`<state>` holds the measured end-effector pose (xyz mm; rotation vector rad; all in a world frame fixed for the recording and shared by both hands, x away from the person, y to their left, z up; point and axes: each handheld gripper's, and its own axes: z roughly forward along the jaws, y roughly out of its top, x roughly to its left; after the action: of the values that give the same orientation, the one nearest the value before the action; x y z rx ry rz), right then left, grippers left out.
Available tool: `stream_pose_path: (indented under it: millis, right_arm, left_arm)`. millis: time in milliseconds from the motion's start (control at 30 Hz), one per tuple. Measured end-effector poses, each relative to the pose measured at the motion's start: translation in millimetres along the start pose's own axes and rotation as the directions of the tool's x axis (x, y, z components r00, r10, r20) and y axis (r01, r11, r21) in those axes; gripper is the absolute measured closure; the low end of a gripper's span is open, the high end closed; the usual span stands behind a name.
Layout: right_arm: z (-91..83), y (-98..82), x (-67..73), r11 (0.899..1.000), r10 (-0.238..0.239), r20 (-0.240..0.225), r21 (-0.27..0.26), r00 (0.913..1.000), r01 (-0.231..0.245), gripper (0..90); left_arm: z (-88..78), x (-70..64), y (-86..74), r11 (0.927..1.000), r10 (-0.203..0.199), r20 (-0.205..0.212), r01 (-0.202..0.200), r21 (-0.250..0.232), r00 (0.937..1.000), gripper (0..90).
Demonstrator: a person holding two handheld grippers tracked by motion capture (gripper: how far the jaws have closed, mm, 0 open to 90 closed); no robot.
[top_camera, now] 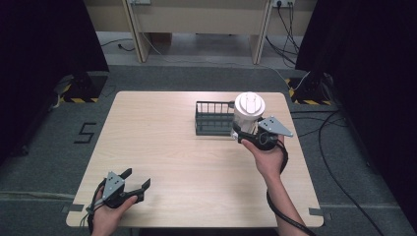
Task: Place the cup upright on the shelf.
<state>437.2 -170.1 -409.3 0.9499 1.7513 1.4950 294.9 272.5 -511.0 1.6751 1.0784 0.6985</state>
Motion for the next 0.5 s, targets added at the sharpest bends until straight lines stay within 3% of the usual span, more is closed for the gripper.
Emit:
stream_pose_path:
  millis: [500]
  right_arm:
    - [13.0, 8.1, -2.7, 1.0, 0.002, 0.025, -0.004, 0.9997, -0.002, 17.9]
  left_arm:
    - [0.0, 0.0, 0.1, 1.0, 0.001, 0.002, -0.001, -0.001, 1.0, 18.0]
